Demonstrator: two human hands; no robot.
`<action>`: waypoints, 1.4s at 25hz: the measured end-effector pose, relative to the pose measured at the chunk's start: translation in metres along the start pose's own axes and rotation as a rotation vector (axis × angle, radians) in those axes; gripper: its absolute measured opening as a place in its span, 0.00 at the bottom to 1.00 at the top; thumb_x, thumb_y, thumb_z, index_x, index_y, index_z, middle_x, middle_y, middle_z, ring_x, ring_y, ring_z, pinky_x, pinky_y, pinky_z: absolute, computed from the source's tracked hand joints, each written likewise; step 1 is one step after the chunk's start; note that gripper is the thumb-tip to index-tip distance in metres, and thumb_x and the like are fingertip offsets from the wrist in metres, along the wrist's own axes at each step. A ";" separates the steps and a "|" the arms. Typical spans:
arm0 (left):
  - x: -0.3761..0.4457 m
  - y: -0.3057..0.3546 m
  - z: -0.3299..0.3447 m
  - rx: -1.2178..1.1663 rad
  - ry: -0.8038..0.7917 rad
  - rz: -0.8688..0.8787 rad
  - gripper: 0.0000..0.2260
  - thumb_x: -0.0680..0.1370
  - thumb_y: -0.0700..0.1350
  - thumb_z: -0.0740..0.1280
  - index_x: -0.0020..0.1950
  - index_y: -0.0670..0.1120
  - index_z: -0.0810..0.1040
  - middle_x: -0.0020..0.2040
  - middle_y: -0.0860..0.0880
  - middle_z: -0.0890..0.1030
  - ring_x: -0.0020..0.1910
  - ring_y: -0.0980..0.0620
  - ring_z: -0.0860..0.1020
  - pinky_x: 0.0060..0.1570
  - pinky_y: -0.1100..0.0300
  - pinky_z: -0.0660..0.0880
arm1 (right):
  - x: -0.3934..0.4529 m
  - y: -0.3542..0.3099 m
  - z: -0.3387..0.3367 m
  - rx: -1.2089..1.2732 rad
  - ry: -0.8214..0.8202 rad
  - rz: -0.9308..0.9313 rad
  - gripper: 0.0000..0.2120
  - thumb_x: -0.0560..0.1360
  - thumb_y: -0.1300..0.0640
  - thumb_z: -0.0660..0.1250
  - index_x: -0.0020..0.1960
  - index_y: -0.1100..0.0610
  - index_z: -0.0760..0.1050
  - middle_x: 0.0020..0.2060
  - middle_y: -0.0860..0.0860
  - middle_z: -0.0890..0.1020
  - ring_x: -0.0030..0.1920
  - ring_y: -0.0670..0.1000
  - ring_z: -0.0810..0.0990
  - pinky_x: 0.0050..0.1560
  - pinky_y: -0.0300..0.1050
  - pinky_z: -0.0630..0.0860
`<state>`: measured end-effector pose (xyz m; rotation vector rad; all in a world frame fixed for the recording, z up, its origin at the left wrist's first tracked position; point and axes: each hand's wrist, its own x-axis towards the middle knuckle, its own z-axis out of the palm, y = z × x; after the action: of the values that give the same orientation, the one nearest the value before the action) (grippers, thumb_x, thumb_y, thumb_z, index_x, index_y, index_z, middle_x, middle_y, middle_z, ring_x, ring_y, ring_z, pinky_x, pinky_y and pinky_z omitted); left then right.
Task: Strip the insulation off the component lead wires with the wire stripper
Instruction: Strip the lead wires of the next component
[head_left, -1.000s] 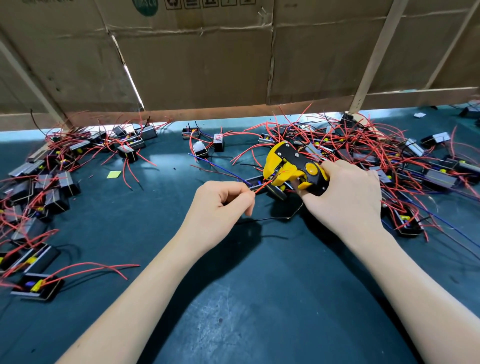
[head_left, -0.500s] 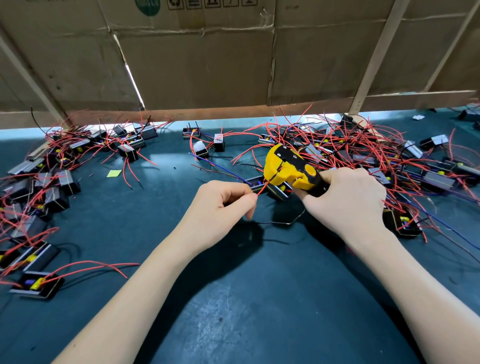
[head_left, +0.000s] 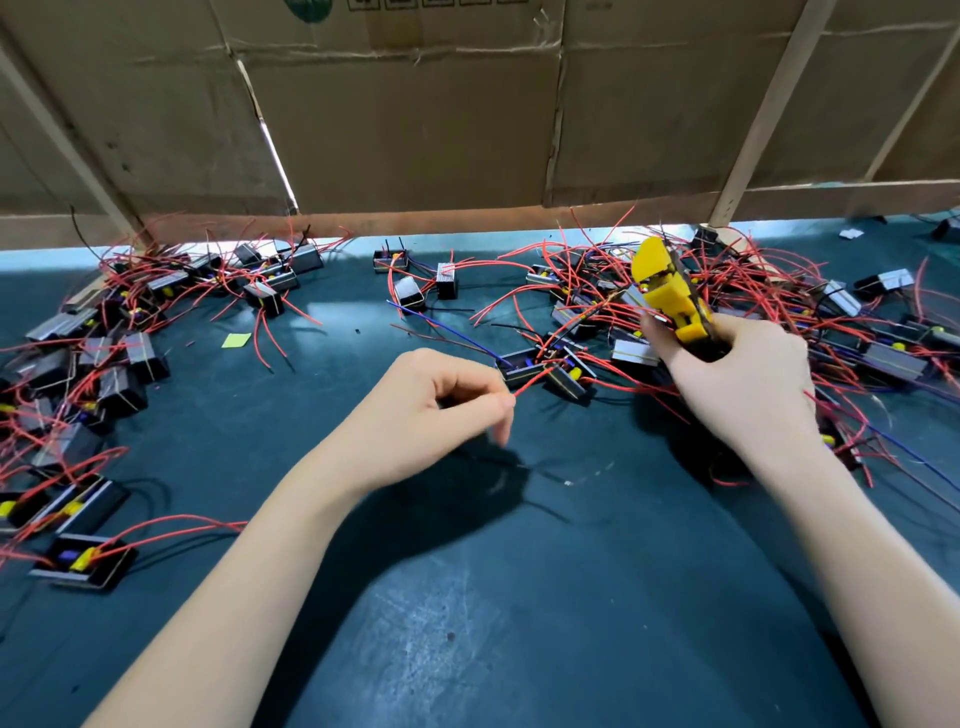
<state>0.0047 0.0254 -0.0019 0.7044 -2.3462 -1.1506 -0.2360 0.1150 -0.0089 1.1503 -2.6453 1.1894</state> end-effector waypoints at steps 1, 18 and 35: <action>0.002 -0.001 0.001 0.018 0.055 0.004 0.12 0.76 0.48 0.64 0.35 0.49 0.82 0.30 0.51 0.75 0.31 0.52 0.70 0.35 0.58 0.68 | -0.002 -0.001 0.001 0.010 -0.003 -0.026 0.27 0.70 0.30 0.65 0.34 0.54 0.77 0.26 0.48 0.76 0.34 0.53 0.76 0.32 0.44 0.65; 0.006 -0.036 -0.042 0.158 0.728 0.003 0.12 0.77 0.34 0.65 0.55 0.47 0.80 0.47 0.53 0.84 0.48 0.58 0.81 0.48 0.61 0.73 | -0.004 0.000 0.000 0.284 0.074 -0.239 0.26 0.74 0.38 0.68 0.30 0.57 0.68 0.22 0.51 0.65 0.28 0.47 0.63 0.32 0.35 0.61; -0.005 -0.103 -0.079 0.832 0.763 -0.799 0.16 0.78 0.36 0.65 0.63 0.32 0.66 0.61 0.29 0.74 0.63 0.31 0.70 0.56 0.40 0.70 | -0.046 -0.031 0.035 1.107 -0.941 0.075 0.24 0.67 0.34 0.65 0.34 0.56 0.74 0.60 0.65 0.78 0.65 0.51 0.77 0.70 0.51 0.68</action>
<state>0.0796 -0.0724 -0.0416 2.0439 -1.7803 0.0417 -0.1731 0.1066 -0.0278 2.1610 -2.3793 2.8878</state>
